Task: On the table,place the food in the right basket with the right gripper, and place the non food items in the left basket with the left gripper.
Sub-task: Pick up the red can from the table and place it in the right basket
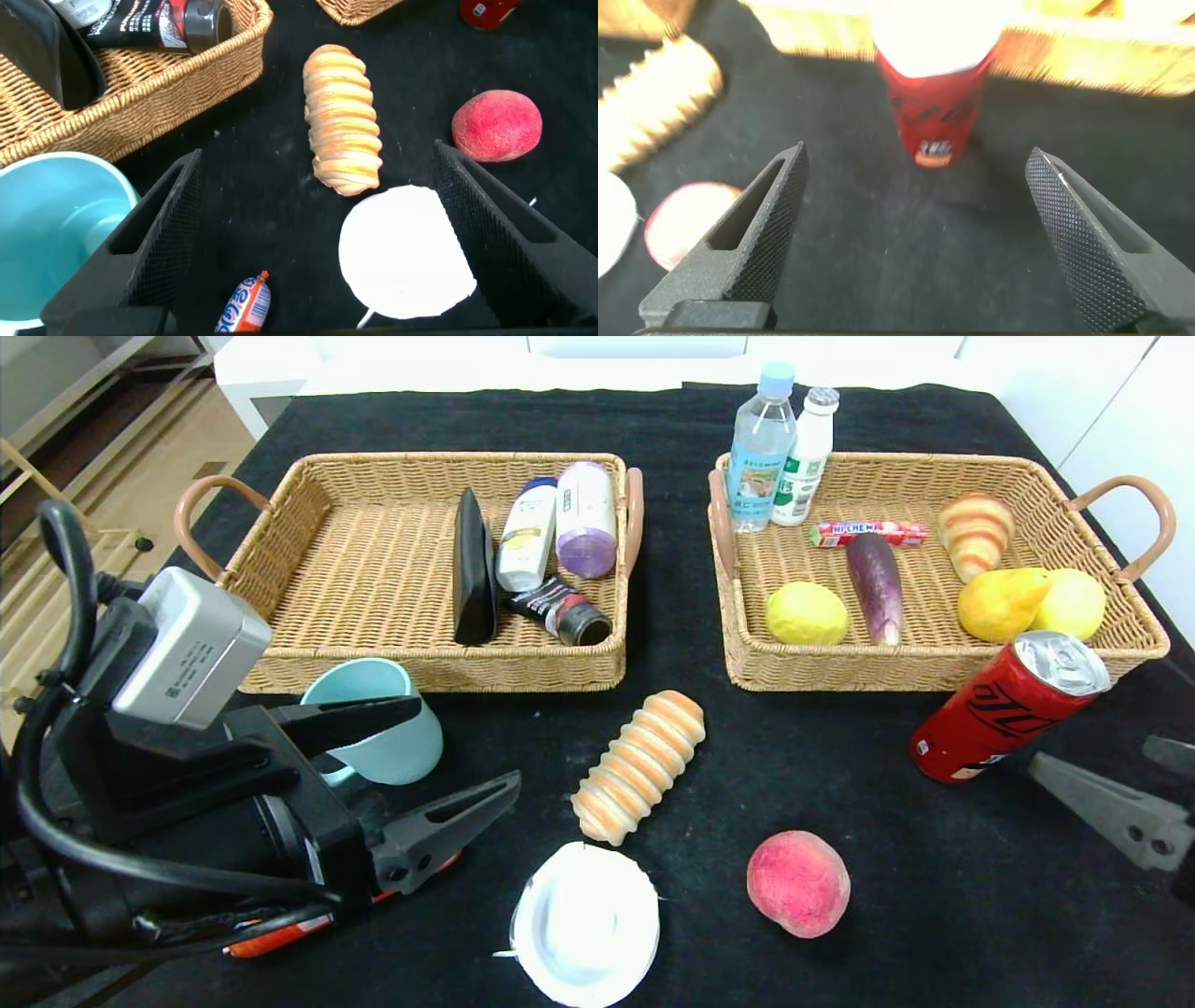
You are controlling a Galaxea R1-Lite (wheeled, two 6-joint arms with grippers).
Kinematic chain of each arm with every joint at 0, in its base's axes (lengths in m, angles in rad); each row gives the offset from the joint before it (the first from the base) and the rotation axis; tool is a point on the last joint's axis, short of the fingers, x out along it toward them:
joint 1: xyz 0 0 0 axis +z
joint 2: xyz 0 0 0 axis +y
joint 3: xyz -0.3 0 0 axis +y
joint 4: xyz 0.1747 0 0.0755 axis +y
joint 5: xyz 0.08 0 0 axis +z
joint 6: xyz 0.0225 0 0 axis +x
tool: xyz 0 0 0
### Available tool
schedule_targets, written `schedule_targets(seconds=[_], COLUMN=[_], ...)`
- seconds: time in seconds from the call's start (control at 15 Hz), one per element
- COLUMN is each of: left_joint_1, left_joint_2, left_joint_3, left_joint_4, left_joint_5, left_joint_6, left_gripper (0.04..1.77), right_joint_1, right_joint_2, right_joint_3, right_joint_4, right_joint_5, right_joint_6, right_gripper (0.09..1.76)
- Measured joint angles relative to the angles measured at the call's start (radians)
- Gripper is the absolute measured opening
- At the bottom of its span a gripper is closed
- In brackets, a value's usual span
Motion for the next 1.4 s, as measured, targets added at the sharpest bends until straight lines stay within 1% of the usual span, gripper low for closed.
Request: schedule_targets(seconds=[0.13,0.4,0.6,0.67,0.93,1.27,1.4], left_joint_1=[0.000,0.000,0.002,0.002,0.002,0.002,0.002], left_joint_2=[-0.002,-0.007,-0.009,-0.009,-0.007,-0.005,-0.005], left_joint_3=[0.000,-0.002,-0.003,-0.003,-0.003,-0.001,0.000], left_joint_4=[0.000,0.000,0.000,0.000,0.000,0.000,0.000], left_joint_5=[0.010,0.015,0.014,0.014,0.014,0.014,0.013], left_joint_6=[0.005,0.005,0.006,0.006,0.007,0.007,0.007], left_gripper=[1.72,1.72,1.72,1.72,1.72,1.72,1.72], right_joint_1=[0.010,0.022,0.025,0.024,0.008,-0.028,-0.030], right_joint_2=[0.037,0.129,0.210,0.231,0.267,0.306,0.313], right_joint_3=[0.023,0.070,0.081,0.079,0.063,0.049,0.048], right_joint_4=[-0.044,-0.211,-0.354,-0.381,-0.408,-0.480,-0.485], right_joint_5=[-0.003,-0.017,-0.097,-0.113,-0.126,-0.125,-0.124], right_joint_6=[0.001,0.000,0.001,0.000,0.001,0.010,0.011], right_gripper=[1.70,1.70,1.70,1.70,1.70,1.70,1.70])
